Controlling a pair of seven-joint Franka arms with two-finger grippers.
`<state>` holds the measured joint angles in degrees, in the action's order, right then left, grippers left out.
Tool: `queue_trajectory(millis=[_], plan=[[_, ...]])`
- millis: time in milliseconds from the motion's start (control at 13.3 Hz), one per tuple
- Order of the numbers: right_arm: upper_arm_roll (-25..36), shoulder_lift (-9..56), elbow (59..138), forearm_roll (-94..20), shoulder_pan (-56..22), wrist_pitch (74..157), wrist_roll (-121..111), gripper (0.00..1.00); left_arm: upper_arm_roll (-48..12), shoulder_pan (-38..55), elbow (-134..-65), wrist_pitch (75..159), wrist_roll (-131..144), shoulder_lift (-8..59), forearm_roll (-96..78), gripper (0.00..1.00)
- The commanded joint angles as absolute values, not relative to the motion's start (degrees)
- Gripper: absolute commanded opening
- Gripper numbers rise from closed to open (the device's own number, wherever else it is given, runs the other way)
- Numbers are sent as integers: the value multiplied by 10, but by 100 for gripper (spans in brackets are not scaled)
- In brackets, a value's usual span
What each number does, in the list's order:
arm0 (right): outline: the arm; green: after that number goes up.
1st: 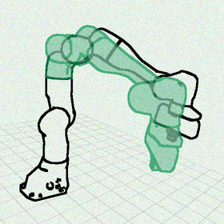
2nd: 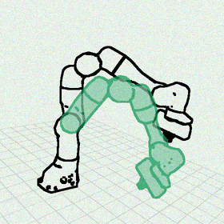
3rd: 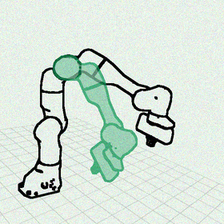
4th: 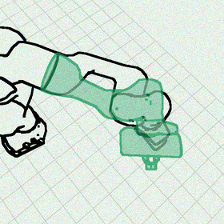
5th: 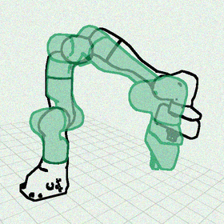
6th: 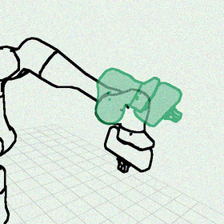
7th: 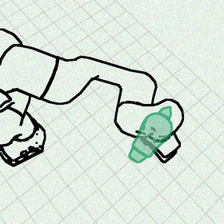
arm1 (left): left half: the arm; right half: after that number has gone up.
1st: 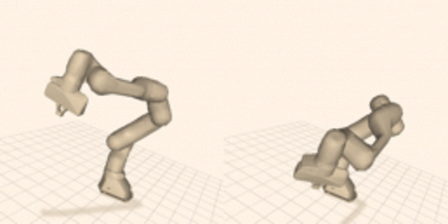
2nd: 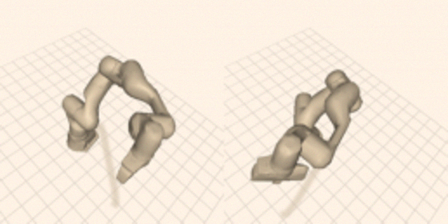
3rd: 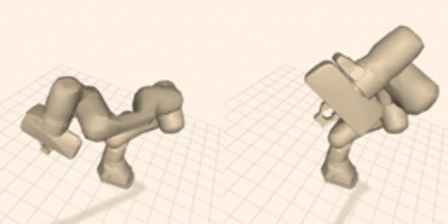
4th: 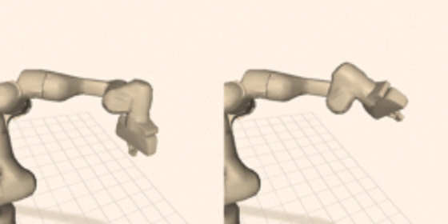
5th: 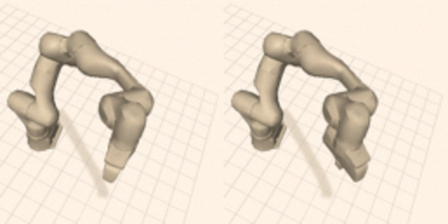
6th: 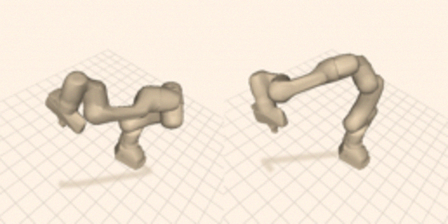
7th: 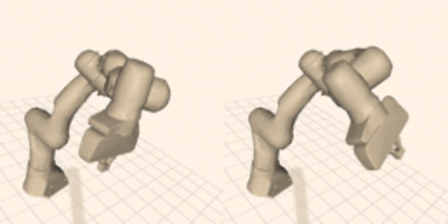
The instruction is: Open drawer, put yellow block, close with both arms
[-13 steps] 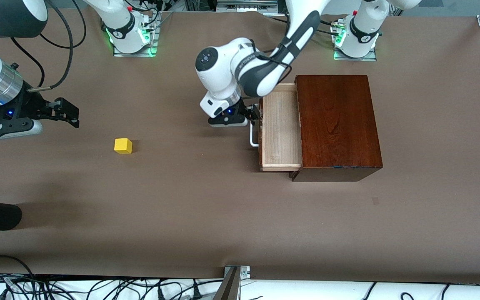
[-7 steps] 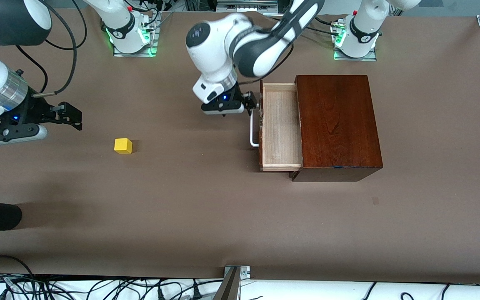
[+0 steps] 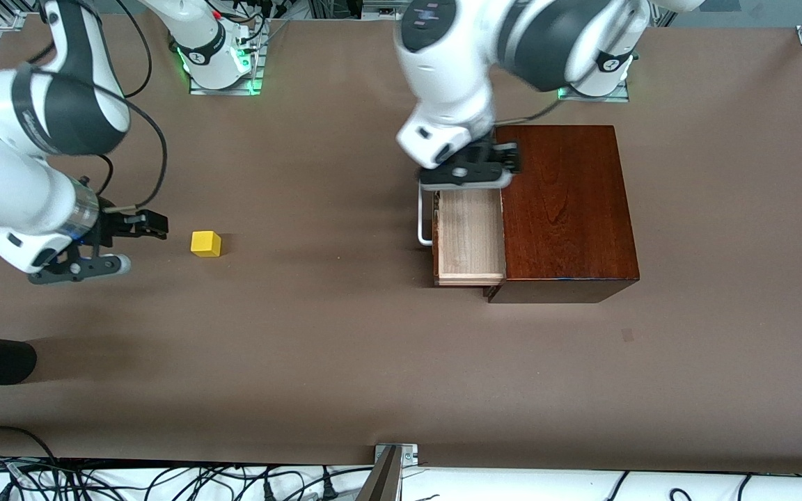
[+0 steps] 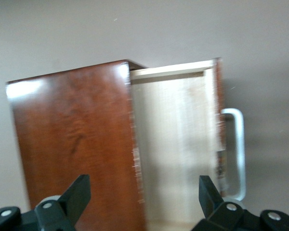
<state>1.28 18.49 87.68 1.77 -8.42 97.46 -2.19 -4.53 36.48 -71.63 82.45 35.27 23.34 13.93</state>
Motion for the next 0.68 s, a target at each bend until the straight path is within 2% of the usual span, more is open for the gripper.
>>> queue_trajectory(millis=[0, 226, 377, 603], plan=[[11, 170, 930, 24, -80, 1001, -25, 100, -53, 313, -734, 785, 277, 187, 122, 100], [14, 166, 1011, 14, -80, 1095, -10, 100, -34, 237, -737, 782, 178, 155, 57, 100], [12, 162, 1071, 14, -80, 1155, 7, 100, 17, 215, -764, 813, 105, 130, 32, 100], [11, 148, 1156, 2, -80, 1240, 13, 100, 25, 125, -927, 936, 93, 30, -15, 100]])
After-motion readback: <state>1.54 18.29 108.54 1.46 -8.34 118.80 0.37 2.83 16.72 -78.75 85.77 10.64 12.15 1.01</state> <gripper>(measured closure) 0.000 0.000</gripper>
